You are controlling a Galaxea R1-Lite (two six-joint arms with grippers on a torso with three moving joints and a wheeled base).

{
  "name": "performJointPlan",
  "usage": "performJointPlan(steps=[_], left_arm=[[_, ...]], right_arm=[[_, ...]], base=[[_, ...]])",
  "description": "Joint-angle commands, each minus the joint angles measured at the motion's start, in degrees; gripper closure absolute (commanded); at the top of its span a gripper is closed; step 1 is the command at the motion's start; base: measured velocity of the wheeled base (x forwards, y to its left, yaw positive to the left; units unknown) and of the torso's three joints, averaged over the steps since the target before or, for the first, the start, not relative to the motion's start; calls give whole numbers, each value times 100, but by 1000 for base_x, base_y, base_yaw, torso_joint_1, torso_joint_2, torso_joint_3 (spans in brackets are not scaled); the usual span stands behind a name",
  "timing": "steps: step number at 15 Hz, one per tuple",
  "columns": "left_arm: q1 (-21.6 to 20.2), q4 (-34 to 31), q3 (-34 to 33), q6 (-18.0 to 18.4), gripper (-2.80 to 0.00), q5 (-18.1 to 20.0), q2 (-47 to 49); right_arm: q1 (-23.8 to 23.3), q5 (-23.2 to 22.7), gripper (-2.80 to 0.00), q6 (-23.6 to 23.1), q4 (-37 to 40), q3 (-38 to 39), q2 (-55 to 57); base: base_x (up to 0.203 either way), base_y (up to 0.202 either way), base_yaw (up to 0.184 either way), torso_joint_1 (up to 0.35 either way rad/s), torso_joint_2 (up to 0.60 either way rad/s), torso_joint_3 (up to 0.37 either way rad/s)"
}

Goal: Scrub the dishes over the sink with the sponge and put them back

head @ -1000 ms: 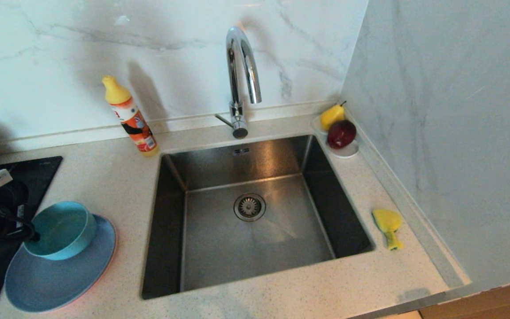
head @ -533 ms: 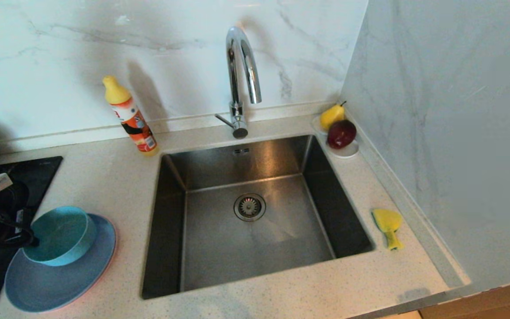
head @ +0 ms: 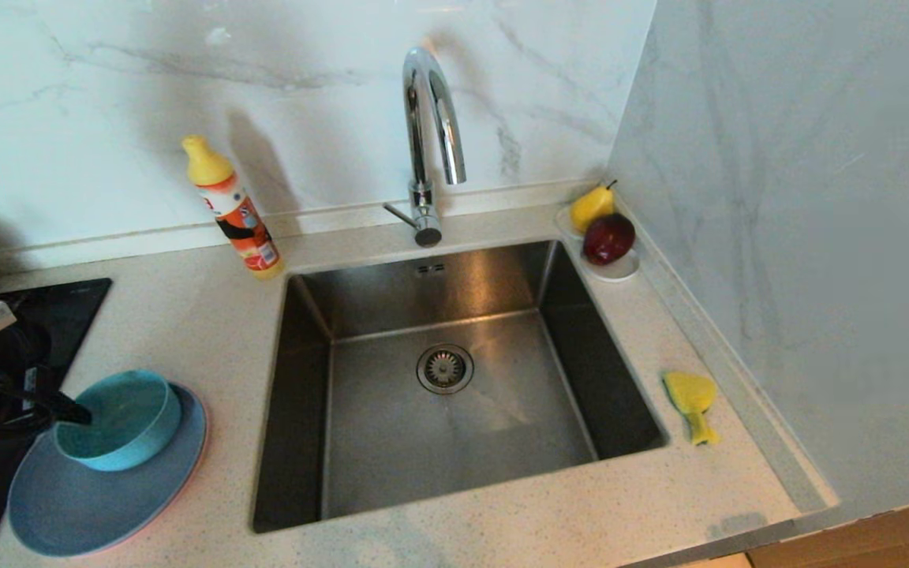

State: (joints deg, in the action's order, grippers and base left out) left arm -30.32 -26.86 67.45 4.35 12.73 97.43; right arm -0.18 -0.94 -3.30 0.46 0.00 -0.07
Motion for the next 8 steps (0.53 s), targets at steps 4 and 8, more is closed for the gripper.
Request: performJointPlan(steps=[4, 8], left_arm=[[-61, -11, 615, -243, -280, 307, -584], [-145, 25, 1252, -390, 0, 780, -998]], right_arm=[[1, -3, 0, -4, -2, 0, 7], [1, -3, 0, -4, -2, 0, 7]], base=[[0, 0, 0, 0, 0, 0], [0, 0, 0, 0, 0, 0]])
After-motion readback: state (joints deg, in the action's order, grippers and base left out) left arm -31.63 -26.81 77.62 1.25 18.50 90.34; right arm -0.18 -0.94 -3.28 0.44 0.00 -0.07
